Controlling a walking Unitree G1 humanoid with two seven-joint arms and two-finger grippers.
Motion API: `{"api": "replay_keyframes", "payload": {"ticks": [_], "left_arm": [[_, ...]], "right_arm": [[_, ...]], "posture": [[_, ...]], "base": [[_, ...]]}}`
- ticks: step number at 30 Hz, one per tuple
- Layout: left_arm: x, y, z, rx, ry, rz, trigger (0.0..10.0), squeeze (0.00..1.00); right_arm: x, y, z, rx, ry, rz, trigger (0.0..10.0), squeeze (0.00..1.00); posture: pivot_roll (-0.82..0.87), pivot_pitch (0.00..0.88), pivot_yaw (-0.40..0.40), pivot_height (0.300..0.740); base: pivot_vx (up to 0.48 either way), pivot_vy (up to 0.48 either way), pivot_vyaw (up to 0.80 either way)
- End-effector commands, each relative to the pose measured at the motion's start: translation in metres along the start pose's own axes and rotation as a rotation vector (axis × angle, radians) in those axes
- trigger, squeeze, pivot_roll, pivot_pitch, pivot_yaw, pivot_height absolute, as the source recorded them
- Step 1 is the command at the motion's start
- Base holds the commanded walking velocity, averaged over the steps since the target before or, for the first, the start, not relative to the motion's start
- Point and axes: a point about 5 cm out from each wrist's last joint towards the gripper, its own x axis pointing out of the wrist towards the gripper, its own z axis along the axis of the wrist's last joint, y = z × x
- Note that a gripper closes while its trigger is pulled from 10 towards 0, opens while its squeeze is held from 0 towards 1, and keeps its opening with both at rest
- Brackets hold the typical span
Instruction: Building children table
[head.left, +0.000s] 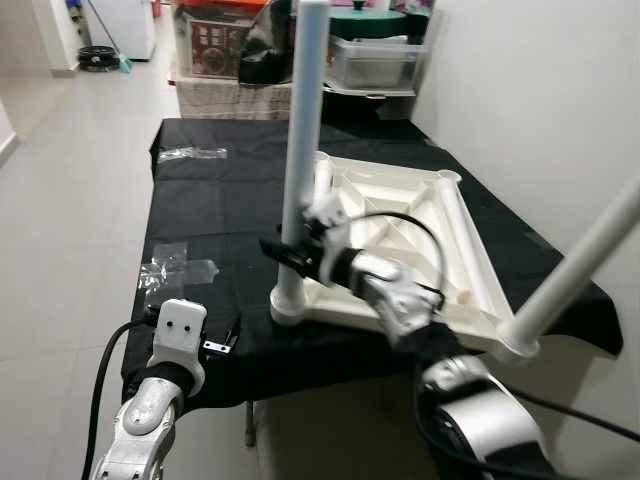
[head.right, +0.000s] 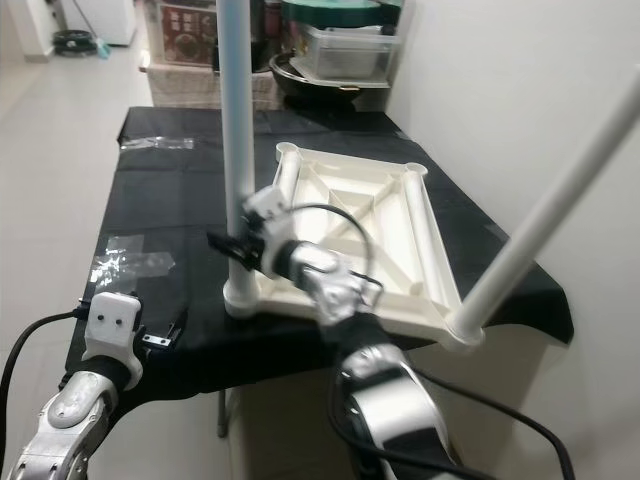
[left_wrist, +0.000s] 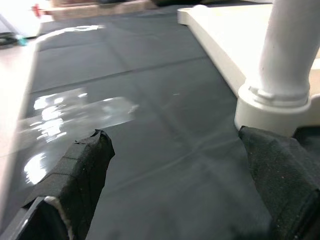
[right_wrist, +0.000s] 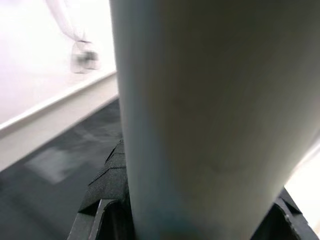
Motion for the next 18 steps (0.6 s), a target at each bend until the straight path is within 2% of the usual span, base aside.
{"api": "replay_keyframes", "payload": {"ticks": [1, 2, 4, 5, 6, 7, 8, 9, 11, 13, 15, 16, 17, 18], "left_arm": [[-0.002, 0.000, -0.004, 0.015, 0.014, 0.003, 10.0, 0.00], [-0.002, -0.001, -0.004, 0.014, 0.015, 0.001, 10.0, 0.00], [-0.002, -0.001, -0.004, 0.014, 0.015, 0.001, 10.0, 0.00], [-0.002, -0.003, -0.004, 0.013, 0.015, -0.002, 10.0, 0.00], [-0.002, -0.003, -0.004, 0.013, 0.015, -0.002, 10.0, 0.00], [-0.001, -0.004, -0.003, 0.010, 0.012, -0.006, 10.0, 0.00], [-0.001, -0.005, -0.003, 0.010, 0.011, -0.009, 10.0, 0.00], [-0.001, -0.005, -0.003, 0.010, 0.012, -0.011, 10.0, 0.00], [-0.002, -0.005, -0.003, 0.011, 0.012, -0.012, 10.0, 0.00], [-0.002, -0.005, -0.004, 0.011, 0.014, -0.015, 10.0, 0.00], [-0.002, -0.005, -0.004, 0.011, 0.014, -0.015, 10.0, 0.00], [-0.002, -0.006, -0.004, 0.009, 0.014, -0.017, 10.0, 0.00], [-0.003, -0.006, -0.005, 0.009, 0.015, -0.019, 10.0, 0.00], [-0.003, -0.006, -0.005, 0.009, 0.015, -0.019, 10.0, 0.00]], "right_arm": [[-0.015, -0.033, -0.035, -0.007, 0.166, -0.281, 0.0, 0.00], [-0.031, -0.062, -0.044, 0.012, 0.197, -0.548, 0.0, 0.00], [-0.031, -0.062, -0.044, 0.012, 0.197, -0.548, 0.0, 0.00], [-0.047, -0.082, -0.052, 0.032, 0.227, -0.744, 0.0, 0.00], [-0.047, -0.082, -0.052, 0.032, 0.227, -0.744, 0.0, 0.00], [-0.061, -0.097, -0.060, 0.040, 0.255, -0.878, 0.0, 0.00], [-0.067, -0.101, -0.064, 0.056, 0.264, -0.927, 1.8, 0.00], [-0.065, -0.097, -0.064, 0.065, 0.263, -0.905, 10.0, 0.00], [-0.063, -0.094, -0.063, 0.067, 0.261, -0.885, 10.0, 0.00], [-0.045, -0.077, -0.044, 0.108, 0.148, -0.756, 10.0, 0.00], [-0.045, -0.077, -0.044, 0.108, 0.148, -0.756, 10.0, 0.00], [-0.037, -0.069, -0.027, 0.117, 0.040, -0.679, 10.0, 0.00], [-0.029, -0.061, -0.010, 0.130, -0.056, -0.599, 10.0, 1.00], [-0.029, -0.061, -0.010, 0.130, -0.056, -0.599, 10.0, 1.00]], "posture": [[0.08, 0.000, -0.133, 0.740], [0.08, 0.000, -0.128, 0.740], [0.08, 0.000, -0.128, 0.740], [0.08, 0.000, -0.127, 0.740], [0.08, 0.000, -0.127, 0.740], [0.07, 0.000, -0.124, 0.740], [0.07, 0.000, -0.121, 0.740], [0.07, 0.000, -0.119, 0.740], [0.07, 0.000, -0.119, 0.740], [0.06, 0.000, -0.114, 0.740], [0.06, 0.000, -0.114, 0.740], [0.06, 0.000, -0.114, 0.740], [0.06, 0.000, -0.113, 0.740], [0.06, 0.000, -0.113, 0.740]], "base": [[0.000, 0.000, 0.00], [0.000, 0.000, 0.00], [0.000, 0.000, 0.00], [0.000, 0.000, 0.00], [0.000, 0.000, 0.00], [0.000, 0.000, 0.00], [0.000, 0.000, 0.00], [0.000, 0.000, 0.00], [0.000, 0.000, 0.00], [0.000, 0.000, 0.00], [0.000, 0.000, 0.00], [0.000, 0.000, 0.00], [0.000, 0.000, 0.00], [0.000, 0.000, 0.00]]}}
